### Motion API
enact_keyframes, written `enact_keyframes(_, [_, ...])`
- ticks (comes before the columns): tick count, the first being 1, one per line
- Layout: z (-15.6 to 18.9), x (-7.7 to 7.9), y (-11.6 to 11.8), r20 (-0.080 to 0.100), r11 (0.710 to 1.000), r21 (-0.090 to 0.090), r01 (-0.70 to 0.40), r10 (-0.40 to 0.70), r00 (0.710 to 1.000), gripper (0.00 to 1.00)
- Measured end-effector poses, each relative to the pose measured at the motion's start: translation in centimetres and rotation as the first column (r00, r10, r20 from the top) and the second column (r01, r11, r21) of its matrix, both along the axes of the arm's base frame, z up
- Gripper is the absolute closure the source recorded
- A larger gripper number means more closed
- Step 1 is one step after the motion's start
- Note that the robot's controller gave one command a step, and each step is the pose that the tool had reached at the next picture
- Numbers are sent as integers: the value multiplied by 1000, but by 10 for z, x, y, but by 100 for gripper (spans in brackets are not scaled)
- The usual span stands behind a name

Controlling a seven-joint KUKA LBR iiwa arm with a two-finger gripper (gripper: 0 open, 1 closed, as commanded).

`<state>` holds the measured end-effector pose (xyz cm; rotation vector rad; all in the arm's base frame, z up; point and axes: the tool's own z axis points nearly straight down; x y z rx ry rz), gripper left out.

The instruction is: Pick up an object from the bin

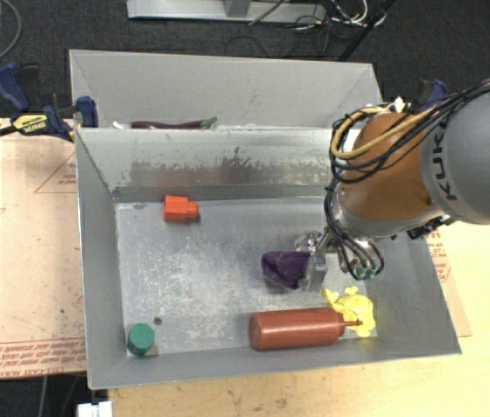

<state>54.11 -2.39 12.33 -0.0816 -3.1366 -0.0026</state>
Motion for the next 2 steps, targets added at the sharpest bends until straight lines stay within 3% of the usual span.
enact_keyframes(1, [0, 0, 0, 0, 1000, 0, -1, 1, 1000, 100])
enact_keyframes(2, [124, 4, -3, 4, 997, 0, -83, 83, 997, 100])
